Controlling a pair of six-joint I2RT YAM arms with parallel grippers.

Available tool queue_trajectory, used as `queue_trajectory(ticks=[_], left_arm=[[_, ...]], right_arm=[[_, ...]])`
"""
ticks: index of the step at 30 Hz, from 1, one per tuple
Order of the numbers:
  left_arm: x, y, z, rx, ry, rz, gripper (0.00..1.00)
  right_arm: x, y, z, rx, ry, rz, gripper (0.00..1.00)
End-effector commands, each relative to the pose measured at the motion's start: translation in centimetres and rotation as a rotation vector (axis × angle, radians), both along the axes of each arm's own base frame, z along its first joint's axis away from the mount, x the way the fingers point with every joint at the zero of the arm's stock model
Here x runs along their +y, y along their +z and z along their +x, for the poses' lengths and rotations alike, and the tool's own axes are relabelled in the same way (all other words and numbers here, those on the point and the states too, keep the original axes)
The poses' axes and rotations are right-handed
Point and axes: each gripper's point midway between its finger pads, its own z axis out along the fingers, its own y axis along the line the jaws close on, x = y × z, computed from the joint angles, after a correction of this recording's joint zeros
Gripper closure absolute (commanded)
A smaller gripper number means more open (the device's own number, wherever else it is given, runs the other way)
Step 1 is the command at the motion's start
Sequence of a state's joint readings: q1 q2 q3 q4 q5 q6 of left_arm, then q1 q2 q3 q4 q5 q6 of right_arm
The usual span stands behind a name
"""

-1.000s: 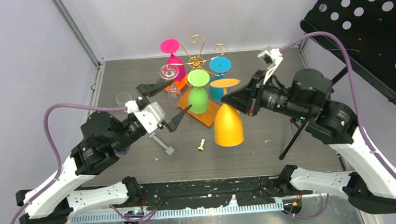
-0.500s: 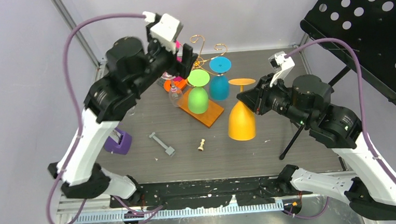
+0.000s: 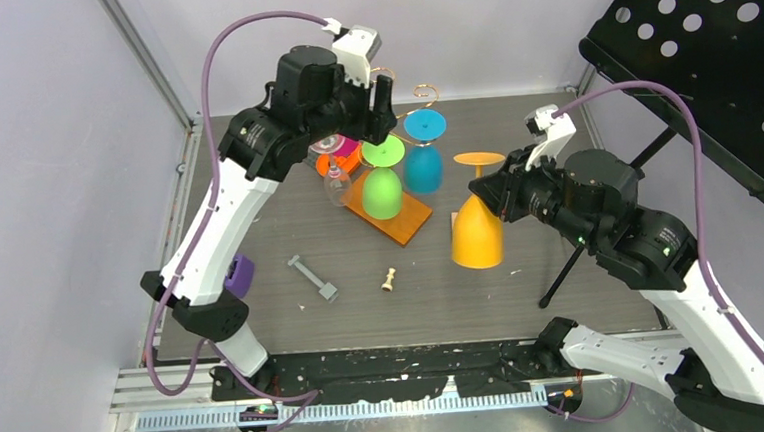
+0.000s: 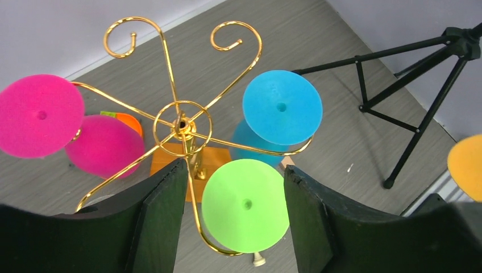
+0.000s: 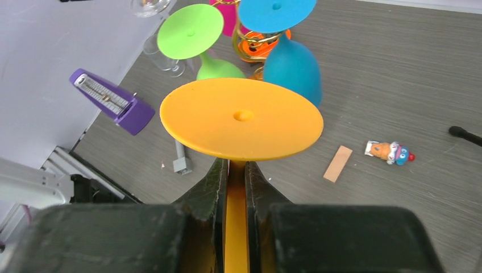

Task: Place the wine glass upside down on the wine glass rack
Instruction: Adjust the wine glass.

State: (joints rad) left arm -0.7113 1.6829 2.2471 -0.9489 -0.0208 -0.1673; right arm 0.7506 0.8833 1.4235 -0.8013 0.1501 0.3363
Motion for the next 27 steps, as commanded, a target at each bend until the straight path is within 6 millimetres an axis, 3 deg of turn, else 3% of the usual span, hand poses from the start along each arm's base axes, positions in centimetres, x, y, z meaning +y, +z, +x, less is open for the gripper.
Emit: queue_trajectory(ticks=[1,14,27], left_arm=[[-1.1,0.4,-0.3,0.011,-0.045,-0.035,0.39],[0.3,-1.5,4.4,-0.024,0.08,0.034,0.45],[0.0,-2.7,7.4,-0.007,0.084,0.018,0.53]], right_arm=[[-1.2,0.5,1.1,-0.038,-0.063,-0.017,0.95],[-1.0,-0.3,1.1,-0.021,-0.051,-0.026,0.95],[-0.8,-1.0,1.3,-0.007,-0.048,-0.034,0.95]])
